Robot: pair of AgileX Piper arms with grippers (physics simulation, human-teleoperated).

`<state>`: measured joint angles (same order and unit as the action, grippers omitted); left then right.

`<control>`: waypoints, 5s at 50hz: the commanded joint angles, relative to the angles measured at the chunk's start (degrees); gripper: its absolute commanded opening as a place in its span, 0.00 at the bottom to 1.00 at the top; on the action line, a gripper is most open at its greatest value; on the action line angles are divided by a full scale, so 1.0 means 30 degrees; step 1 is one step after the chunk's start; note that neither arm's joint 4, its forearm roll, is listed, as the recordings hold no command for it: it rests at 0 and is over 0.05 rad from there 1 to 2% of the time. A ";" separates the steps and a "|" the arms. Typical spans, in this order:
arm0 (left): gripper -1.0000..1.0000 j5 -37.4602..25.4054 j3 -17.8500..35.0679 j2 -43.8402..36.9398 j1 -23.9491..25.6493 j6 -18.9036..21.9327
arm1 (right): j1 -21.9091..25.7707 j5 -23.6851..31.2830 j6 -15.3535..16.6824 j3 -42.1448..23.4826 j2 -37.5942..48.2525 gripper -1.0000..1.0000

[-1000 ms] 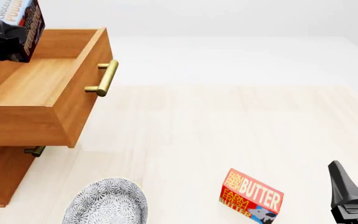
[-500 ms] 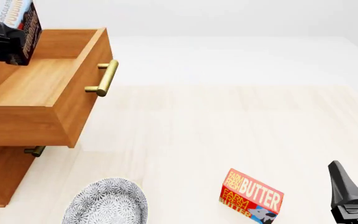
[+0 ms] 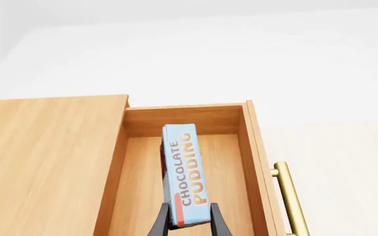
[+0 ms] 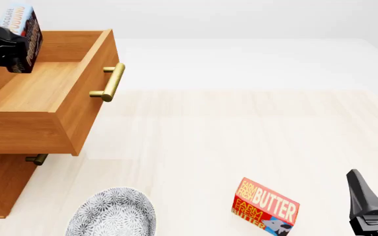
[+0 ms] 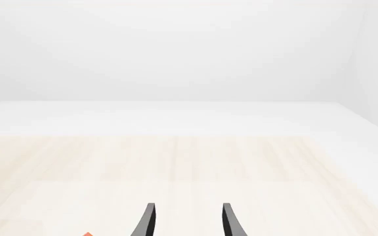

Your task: Put the chocolate pudding in the top drawer of the cabinet and close it.

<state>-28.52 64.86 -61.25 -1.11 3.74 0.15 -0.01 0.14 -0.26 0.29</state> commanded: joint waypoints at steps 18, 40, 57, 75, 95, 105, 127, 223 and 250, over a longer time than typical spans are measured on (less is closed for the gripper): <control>0.00 0.1119 0.0181 -0.2144 -0.0125 -0.0254 | 0.0001 -0.0001 0.0003 0.0000 -0.0001 1.00; 0.00 0.1893 -0.0172 -0.2933 -0.0622 -0.0308 | 0.0004 0.0001 0.0002 0.0000 0.0001 1.00; 0.00 0.2560 -0.1218 -0.2701 -0.1206 -0.0694 | 0.0000 0.0000 -0.0001 0.0000 0.0000 1.00; 0.00 0.3287 -0.1985 -0.2523 -0.1303 -0.1326 | 0.0002 0.0001 -0.0001 0.0000 0.0001 1.00; 0.00 0.3544 -0.2319 -0.2756 -0.0959 -0.1595 | -0.0001 0.0000 0.0002 0.0000 0.0000 1.00; 1.00 0.3114 -0.1999 -0.2516 -0.0608 -0.1736 | -0.0001 -0.0002 0.0001 0.0000 -0.0002 1.00; 1.00 0.2205 -0.1401 -0.1903 -0.0996 -0.1304 | -0.0002 0.0000 -0.0001 0.0000 0.0000 1.00; 1.00 -0.2140 0.7808 -0.5792 0.7904 -0.3740 | 0.0000 -0.0001 0.0000 0.0000 -0.0001 1.00; 1.00 -0.1398 0.7862 -0.8201 1.0432 -0.5838 | -0.0001 0.0000 0.0001 0.0000 0.0000 1.00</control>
<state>-33.86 89.57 -83.84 27.96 -11.17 0.15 -0.01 0.15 -0.26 0.29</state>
